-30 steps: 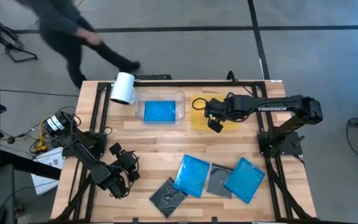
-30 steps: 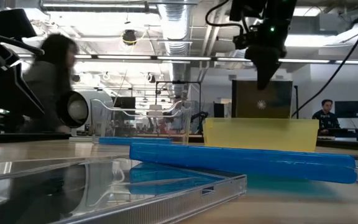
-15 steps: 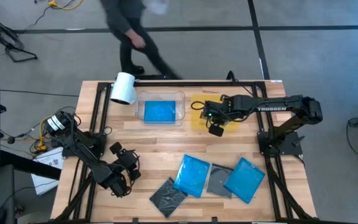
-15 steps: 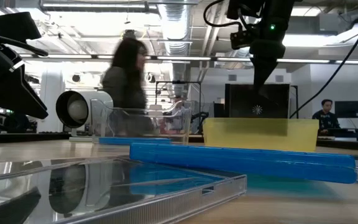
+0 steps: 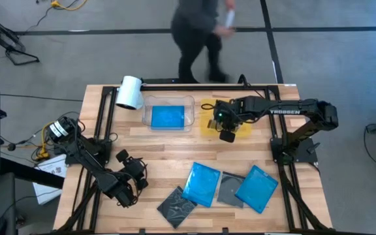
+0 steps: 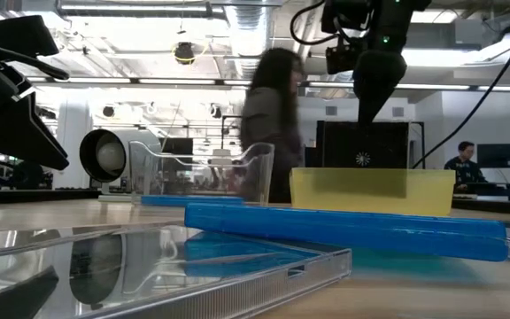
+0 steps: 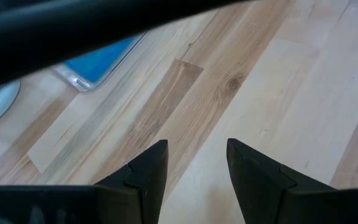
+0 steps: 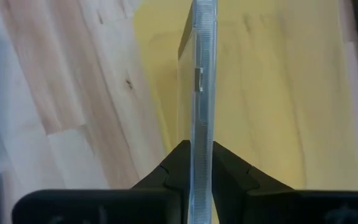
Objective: Pick & place jewel cases by type
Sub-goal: Put the left black CD case into the yellow bin
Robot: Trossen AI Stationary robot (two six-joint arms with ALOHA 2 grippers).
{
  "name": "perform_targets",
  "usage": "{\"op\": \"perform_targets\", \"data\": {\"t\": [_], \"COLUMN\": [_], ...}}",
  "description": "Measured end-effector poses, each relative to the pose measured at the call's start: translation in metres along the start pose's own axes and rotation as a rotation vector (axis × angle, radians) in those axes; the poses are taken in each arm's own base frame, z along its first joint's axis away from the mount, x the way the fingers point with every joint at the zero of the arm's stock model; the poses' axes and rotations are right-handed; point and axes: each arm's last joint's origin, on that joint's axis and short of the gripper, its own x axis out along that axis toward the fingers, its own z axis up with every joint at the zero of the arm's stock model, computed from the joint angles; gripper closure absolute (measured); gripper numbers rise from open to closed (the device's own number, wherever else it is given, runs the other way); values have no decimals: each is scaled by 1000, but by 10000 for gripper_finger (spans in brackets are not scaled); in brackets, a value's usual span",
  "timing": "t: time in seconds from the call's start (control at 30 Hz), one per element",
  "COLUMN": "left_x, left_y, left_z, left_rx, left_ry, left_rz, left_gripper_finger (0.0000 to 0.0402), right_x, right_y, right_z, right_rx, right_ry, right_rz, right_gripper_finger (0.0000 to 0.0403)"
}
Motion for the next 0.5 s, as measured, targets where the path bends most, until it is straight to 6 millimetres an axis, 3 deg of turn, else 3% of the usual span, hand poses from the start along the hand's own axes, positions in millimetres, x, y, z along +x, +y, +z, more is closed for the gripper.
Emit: {"op": "perform_targets", "data": {"t": [0.27,0.5], "left_x": [0,3], "left_y": [0,1], "left_z": [0,3], "left_rx": [0,-2], "left_ry": [0,5], "left_rz": [0,13], "left_gripper_finger": [242,242], "right_x": [15,17], "right_y": [3,3], "right_z": [-9,-11], "right_rx": [-65,-75], "right_ry": [32,39], "right_rz": [28,29], "right_gripper_finger": [375,360]}}
